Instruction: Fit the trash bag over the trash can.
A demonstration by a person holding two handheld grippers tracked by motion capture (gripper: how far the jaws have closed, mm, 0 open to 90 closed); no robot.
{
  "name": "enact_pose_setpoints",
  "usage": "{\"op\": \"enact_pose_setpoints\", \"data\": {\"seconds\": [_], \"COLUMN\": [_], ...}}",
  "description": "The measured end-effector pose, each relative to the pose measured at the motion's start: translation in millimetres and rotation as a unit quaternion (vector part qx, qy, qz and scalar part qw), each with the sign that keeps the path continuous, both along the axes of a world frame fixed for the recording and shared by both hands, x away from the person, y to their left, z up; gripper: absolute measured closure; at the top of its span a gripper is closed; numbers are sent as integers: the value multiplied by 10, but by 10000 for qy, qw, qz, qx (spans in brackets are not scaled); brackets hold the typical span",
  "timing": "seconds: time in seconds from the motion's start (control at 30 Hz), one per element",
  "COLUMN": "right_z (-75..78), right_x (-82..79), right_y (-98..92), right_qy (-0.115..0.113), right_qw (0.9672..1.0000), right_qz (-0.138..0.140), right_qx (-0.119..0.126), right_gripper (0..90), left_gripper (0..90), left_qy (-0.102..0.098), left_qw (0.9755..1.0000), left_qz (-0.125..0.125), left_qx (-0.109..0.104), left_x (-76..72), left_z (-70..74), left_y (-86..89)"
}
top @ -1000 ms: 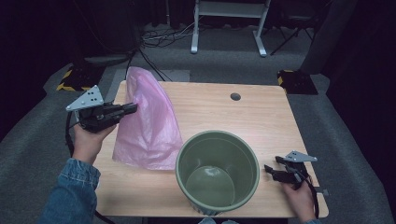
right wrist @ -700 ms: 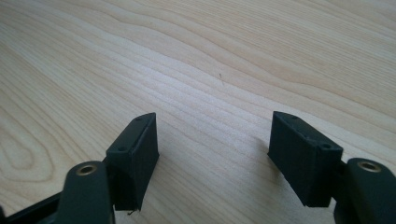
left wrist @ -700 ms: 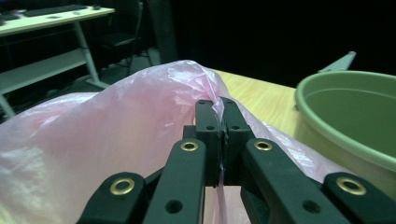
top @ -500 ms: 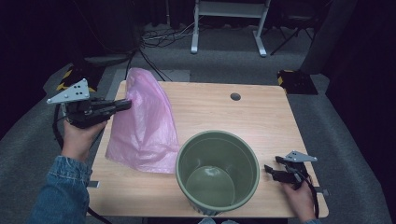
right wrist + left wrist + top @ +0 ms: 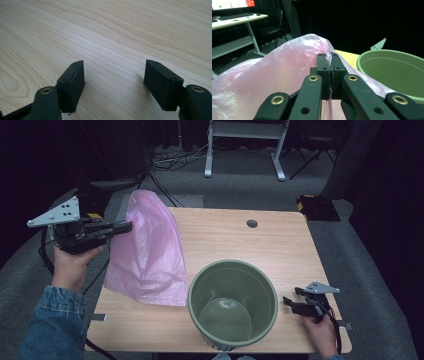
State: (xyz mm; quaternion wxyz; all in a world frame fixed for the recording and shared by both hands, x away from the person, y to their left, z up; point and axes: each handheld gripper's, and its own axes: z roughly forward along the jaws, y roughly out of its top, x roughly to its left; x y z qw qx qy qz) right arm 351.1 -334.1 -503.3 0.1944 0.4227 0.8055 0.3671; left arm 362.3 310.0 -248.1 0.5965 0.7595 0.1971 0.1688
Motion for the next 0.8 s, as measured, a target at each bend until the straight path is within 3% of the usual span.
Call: {"op": "enact_pose_setpoints", "data": {"seconds": [0.13, 0.47, 0.8], "right_z": [0, 0, 0], "right_x": [0, 0, 0], "right_y": [0, 0, 0], "right_qy": [0, 0, 0], "right_qw": [10000, 10000, 10000], "right_qz": [1, 1, 0], "right_qx": [-1, 0, 0], "right_gripper": [327, 327, 326], "left_gripper": [884, 884, 883], "left_qy": [-31, -22, -36], "left_qw": [10000, 9994, 9974], "left_qz": [-8, -337, -723], "left_qx": [-24, -83, -40], "left_x": [-23, -21, 22], "left_z": [32, 62, 107], "left_y": [1, -203, -660]}}
